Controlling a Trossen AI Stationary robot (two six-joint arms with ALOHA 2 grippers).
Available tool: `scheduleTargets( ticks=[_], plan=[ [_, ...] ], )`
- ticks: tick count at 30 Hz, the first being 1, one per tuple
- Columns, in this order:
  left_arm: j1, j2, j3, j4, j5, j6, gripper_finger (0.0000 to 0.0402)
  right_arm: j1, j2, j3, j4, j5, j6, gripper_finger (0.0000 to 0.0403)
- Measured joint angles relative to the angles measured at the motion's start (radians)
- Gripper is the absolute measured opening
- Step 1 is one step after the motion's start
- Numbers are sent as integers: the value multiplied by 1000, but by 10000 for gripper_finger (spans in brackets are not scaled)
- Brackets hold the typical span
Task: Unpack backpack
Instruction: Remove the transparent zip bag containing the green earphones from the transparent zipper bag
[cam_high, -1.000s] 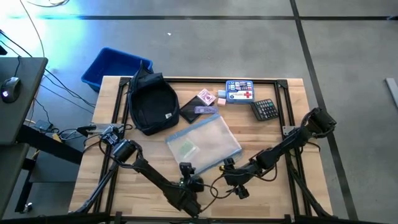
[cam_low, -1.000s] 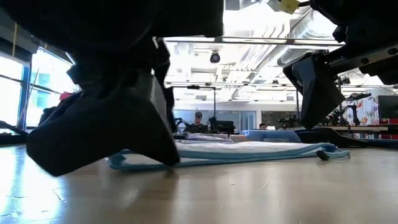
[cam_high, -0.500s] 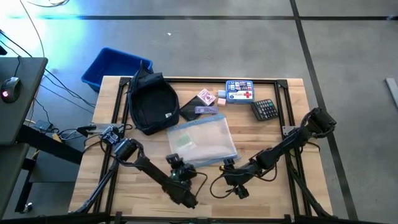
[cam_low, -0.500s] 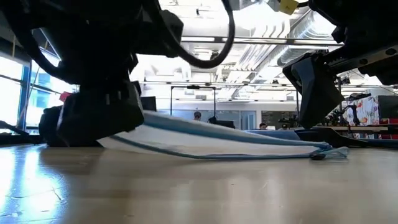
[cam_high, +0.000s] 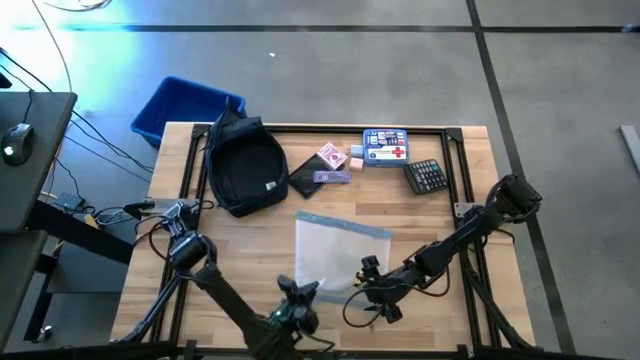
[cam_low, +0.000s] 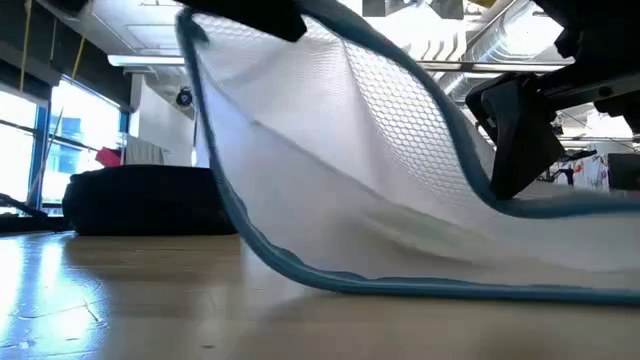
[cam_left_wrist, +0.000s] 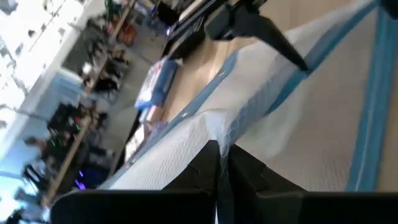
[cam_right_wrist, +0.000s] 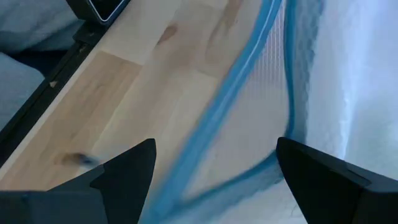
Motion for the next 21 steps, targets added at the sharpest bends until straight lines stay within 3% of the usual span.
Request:
scheduleTargets(
  ticks=[7,12,16,21],
  plan=[
    [71,0,0,6,118,-104,0,60,0,17,4,19,-89,318],
    [118,0,0,30,213,-192,0,120,0,27,2,140,-114,318],
    [143,0,0,80,252,-298,0,117,0,27,-1,47,-121,318],
    [157,0,0,108,289,-369,0,71,0,28,-35,149,-16,303]
  ],
)
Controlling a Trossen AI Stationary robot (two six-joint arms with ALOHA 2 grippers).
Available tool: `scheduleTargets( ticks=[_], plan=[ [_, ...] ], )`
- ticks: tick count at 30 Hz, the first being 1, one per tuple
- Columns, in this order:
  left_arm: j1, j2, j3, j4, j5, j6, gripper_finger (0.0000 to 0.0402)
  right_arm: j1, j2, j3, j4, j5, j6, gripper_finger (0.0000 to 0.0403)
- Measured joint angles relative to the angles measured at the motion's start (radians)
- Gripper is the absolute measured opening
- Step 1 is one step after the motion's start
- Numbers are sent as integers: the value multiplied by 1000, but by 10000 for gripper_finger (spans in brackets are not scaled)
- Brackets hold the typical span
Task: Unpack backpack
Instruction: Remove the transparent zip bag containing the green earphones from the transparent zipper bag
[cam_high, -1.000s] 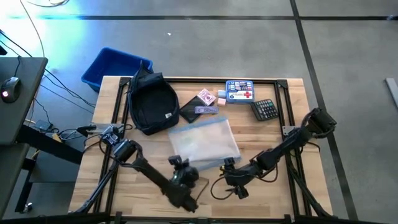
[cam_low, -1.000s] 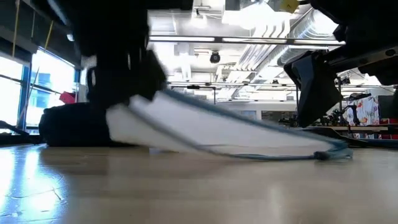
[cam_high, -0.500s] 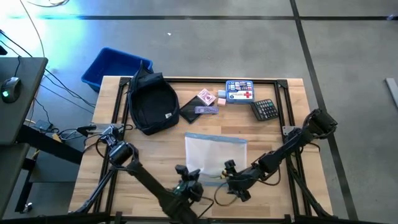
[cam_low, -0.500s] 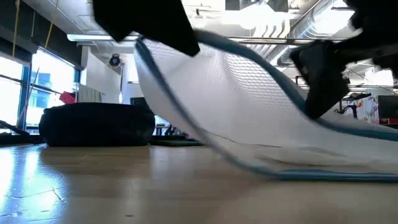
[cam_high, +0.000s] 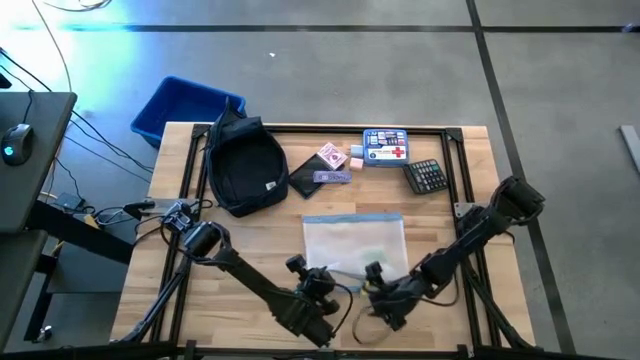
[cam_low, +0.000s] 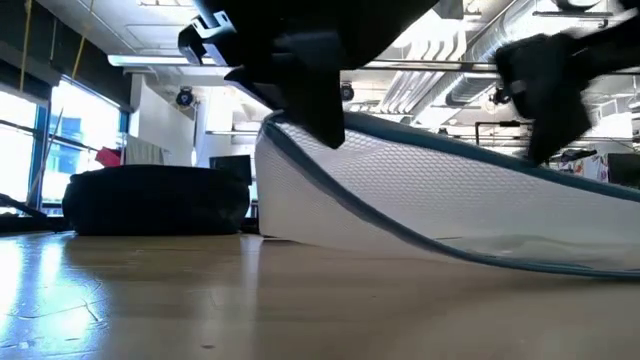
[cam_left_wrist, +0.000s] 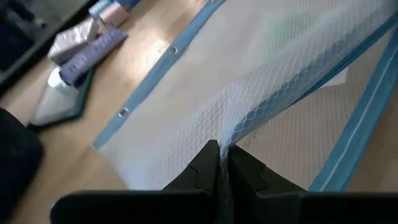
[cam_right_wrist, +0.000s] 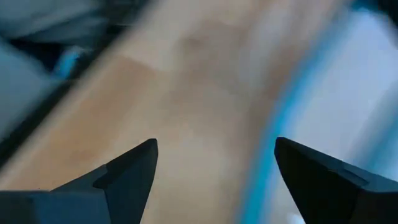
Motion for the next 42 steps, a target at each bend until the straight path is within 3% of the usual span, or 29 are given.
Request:
scheduleTargets(
  ticks=[3,8,12,17,22,29,34,38,42],
  plan=[
    [0,0,0,10,-1,-3,0,-49,0,0,-64,85,114,282],
    [-8,0,0,32,-1,9,0,-100,2,14,-222,129,182,240],
    [-9,0,-1,70,0,73,0,-111,4,13,-335,191,187,210],
    [-9,0,-1,148,4,192,0,-129,4,10,-342,260,142,186],
    [-9,0,-1,170,4,236,0,-170,10,10,-344,243,69,173],
    [-9,0,-1,167,7,246,0,-213,71,12,-268,121,-82,172],
    [-10,0,-1,164,7,246,0,-240,115,16,-228,152,-88,160],
    [-9,0,-1,159,19,247,0,-265,117,15,-229,115,-63,110],
    [-9,0,-1,159,22,247,0,-292,117,14,-234,44,-51,29]
  ],
)
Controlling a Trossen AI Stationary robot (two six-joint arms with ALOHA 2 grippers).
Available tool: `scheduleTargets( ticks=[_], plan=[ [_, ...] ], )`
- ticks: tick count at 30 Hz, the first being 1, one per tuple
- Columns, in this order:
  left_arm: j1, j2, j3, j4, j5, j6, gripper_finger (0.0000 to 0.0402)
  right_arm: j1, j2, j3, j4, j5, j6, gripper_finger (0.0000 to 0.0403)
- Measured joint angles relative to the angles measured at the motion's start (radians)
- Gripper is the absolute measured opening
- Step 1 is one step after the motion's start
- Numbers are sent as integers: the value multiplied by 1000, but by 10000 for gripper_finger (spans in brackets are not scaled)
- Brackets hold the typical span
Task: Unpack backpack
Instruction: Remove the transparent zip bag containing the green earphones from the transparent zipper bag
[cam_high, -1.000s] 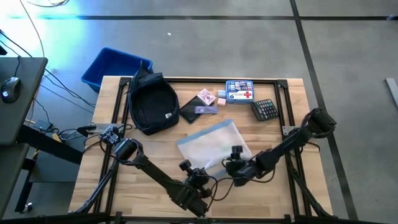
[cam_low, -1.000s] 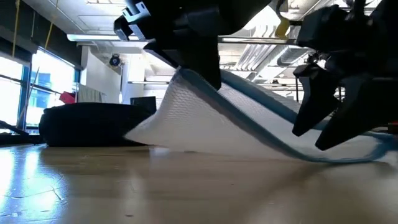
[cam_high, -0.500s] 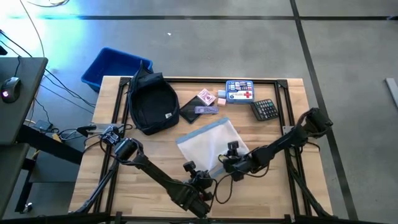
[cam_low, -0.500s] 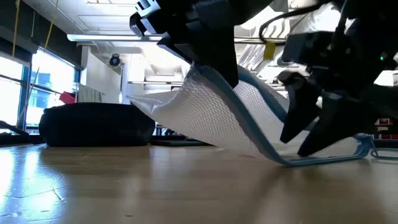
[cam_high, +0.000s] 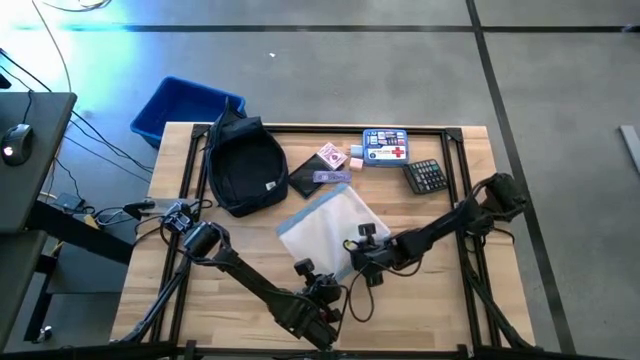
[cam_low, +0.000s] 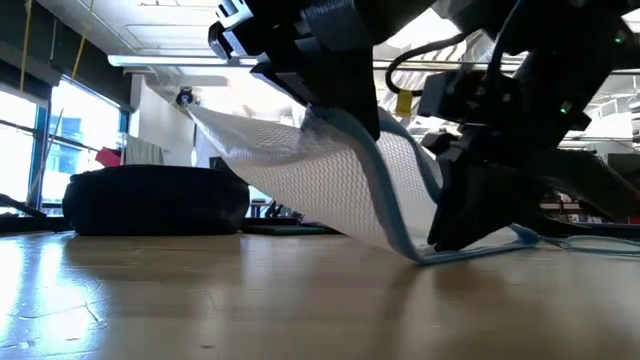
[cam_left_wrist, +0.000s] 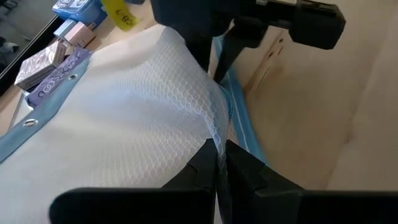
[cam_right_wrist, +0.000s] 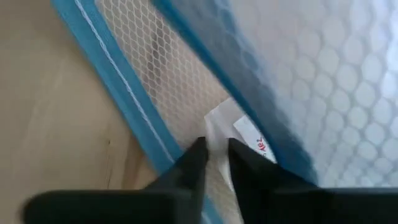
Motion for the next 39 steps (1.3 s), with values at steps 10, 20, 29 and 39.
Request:
scheduleTargets(
  ticks=[10,20,29,39],
  plan=[
    [2,0,1,-51,0,-49,0,82,-77,-9,-20,-88,-11,1],
    [3,0,1,-232,3,-261,0,267,-316,-7,17,-149,-70,0],
    [1,0,1,-234,17,-264,0,324,-523,-4,-35,58,-113,0],
    [1,0,1,-232,21,-264,0,302,-296,-26,-53,-136,-84,42]
  ],
)
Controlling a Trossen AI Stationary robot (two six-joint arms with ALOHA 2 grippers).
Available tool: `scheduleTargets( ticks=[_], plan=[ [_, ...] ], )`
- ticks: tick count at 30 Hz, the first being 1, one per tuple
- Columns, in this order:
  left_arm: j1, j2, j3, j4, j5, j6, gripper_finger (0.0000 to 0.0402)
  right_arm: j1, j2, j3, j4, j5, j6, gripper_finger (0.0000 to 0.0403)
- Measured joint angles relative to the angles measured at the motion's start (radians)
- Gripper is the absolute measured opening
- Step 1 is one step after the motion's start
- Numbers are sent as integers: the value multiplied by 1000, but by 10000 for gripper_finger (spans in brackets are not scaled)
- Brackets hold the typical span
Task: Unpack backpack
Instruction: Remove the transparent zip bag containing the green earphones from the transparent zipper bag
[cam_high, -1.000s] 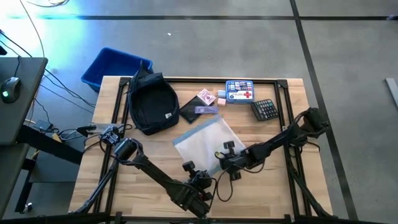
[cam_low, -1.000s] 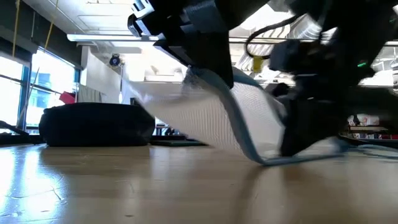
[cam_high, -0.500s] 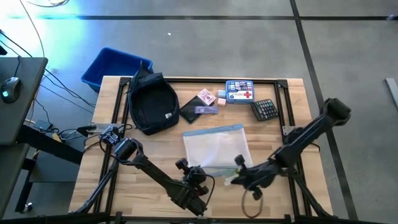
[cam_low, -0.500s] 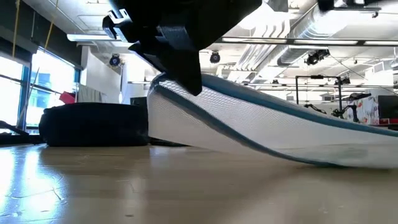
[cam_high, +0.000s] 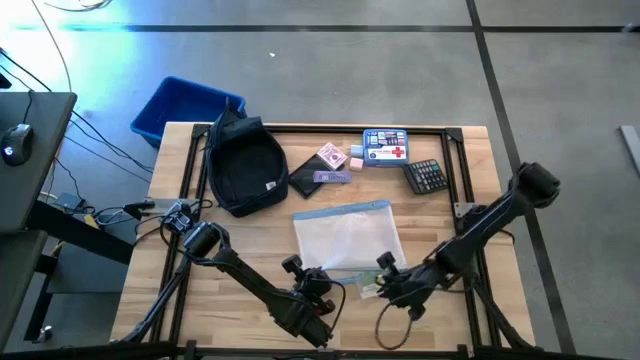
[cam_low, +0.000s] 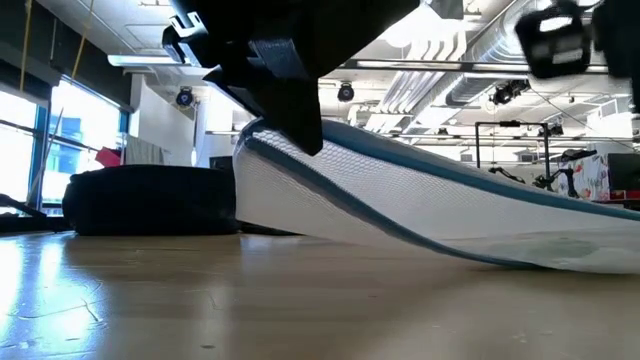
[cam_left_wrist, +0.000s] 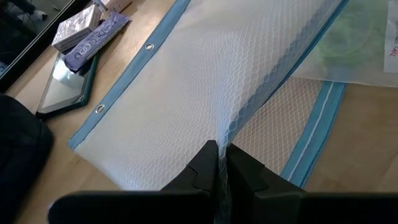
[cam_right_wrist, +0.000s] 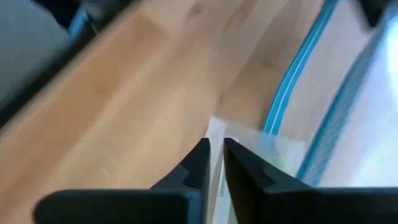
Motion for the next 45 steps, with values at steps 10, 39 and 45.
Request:
scheduleTargets(
  ticks=[10,39,45],
  plan=[
    [0,0,0,1,6,8,0,-120,230,94,-41,0,13,218],
    [0,0,0,2,38,19,0,-95,-34,105,-174,-225,-9,17],
    [0,0,0,4,47,19,0,-150,-244,108,-160,62,-152,6]
  ],
)
